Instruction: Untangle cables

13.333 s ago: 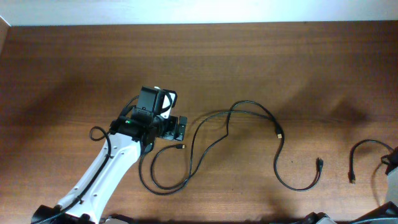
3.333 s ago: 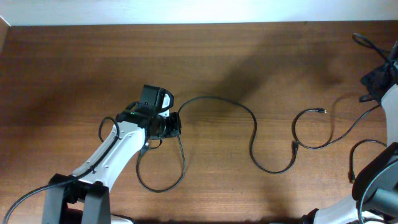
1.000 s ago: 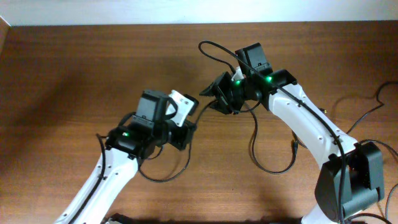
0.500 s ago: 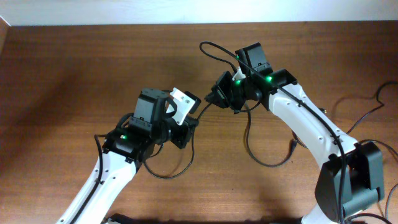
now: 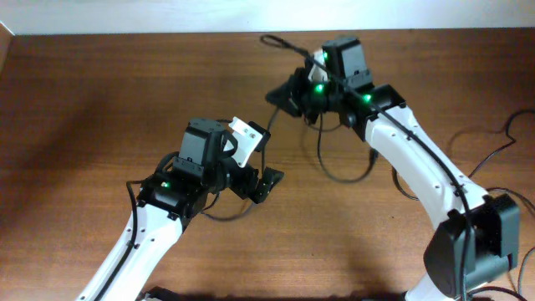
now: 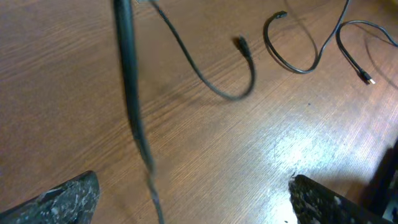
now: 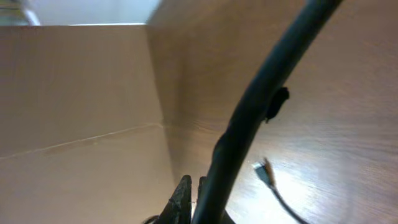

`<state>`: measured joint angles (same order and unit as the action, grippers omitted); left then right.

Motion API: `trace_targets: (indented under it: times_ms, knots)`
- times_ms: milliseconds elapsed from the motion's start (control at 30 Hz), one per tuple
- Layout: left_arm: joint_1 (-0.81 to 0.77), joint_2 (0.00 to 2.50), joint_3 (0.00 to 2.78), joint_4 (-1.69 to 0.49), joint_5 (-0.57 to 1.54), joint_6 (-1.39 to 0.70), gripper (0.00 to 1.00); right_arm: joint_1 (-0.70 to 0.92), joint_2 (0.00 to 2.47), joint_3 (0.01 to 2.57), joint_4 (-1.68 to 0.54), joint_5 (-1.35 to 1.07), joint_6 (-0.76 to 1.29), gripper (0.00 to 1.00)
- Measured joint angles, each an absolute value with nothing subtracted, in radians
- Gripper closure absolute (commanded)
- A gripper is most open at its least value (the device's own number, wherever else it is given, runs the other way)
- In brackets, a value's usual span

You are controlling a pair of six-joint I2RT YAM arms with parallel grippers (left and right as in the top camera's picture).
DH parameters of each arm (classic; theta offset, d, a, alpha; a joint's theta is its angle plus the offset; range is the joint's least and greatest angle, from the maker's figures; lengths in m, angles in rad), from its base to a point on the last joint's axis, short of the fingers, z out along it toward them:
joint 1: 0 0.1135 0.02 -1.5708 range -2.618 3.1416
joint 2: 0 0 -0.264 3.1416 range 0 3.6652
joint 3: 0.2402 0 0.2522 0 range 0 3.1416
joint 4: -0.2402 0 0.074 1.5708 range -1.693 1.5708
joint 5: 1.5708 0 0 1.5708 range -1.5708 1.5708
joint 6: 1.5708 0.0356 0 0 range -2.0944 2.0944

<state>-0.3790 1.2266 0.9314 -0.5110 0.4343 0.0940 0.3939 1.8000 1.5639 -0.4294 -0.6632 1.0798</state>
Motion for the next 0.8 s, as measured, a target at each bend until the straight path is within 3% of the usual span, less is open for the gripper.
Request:
trace_targets:
  times_ms: [300,600,800]
  knots:
    - [-0.379,1.227,0.931,-0.511,0.434,0.094,0.01,0.344,1.799,1.806,-0.463,-0.582,1.071,0.96]
    - [-0.379,1.227,0.931,-0.511,0.434,0.094,0.01,0.144,1.799,1.856,-0.466,-0.435,1.069,0.96]
    - [-0.379,1.227,0.931,-0.511,0.434,0.094,0.01,0.104,1.799,1.856,-0.471,-0.374,1.025,0.96]
